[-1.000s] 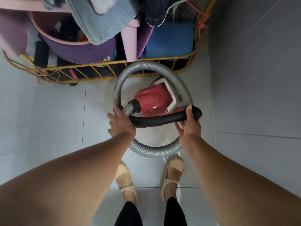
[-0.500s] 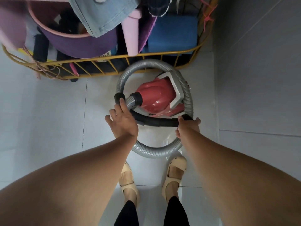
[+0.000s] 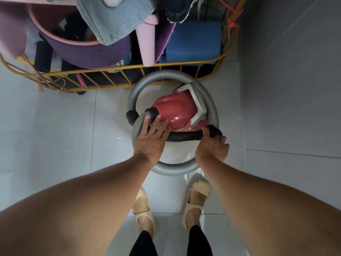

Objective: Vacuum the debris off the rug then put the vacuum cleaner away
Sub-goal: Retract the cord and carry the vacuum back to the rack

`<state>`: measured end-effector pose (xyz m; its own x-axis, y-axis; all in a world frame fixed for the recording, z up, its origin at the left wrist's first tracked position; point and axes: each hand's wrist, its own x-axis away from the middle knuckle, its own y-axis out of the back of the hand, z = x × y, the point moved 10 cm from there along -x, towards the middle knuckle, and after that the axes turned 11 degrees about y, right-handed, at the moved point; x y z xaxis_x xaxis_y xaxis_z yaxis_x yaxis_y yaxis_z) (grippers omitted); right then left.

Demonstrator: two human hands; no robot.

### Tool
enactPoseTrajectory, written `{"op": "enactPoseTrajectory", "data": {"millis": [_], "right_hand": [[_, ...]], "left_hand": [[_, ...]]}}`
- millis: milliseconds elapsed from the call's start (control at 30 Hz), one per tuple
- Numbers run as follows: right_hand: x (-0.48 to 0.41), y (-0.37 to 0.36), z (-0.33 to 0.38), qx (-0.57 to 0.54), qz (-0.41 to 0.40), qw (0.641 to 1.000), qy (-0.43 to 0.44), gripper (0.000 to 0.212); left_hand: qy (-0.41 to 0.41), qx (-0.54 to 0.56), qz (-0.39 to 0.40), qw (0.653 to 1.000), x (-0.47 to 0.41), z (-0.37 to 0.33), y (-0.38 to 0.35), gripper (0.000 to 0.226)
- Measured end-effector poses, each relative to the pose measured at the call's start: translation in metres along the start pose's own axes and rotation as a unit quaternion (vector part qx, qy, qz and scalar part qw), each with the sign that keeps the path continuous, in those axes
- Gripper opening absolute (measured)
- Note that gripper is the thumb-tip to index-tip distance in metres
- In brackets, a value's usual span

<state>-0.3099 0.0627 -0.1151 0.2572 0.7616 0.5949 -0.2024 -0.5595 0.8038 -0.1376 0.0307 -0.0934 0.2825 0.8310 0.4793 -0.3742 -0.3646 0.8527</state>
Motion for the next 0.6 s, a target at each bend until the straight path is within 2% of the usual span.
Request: {"op": "enactPoseTrajectory", "data": {"millis": [100, 267, 433, 600], "right_hand": [[-0.007, 0.007, -0.002, 0.028, -0.012, 0.999, 0.012, 0.062], [-0.01, 0.017, -0.003, 0.047, -0.049, 0.997, 0.046, 0.047], [-0.012, 0.018, 0.007, 0.097, -0.019, 0.993, 0.064, 0.03], [-0.017, 0.026, 0.033, 0.2, -0.032, 0.971, 0.128, 0.024]], "left_hand": [[0.003, -0.021, 0.003, 1.0, -0.001, 0.004, -0.002, 0.063], [0.004, -0.038, 0.008, 0.999, -0.006, 0.001, -0.005, 0.065], [-0.005, -0.022, -0.012, 1.0, -0.003, -0.004, 0.002, 0.069], [-0.077, -0.058, -0.001, 0.995, -0.001, -0.016, -0.004, 0.048]]}}
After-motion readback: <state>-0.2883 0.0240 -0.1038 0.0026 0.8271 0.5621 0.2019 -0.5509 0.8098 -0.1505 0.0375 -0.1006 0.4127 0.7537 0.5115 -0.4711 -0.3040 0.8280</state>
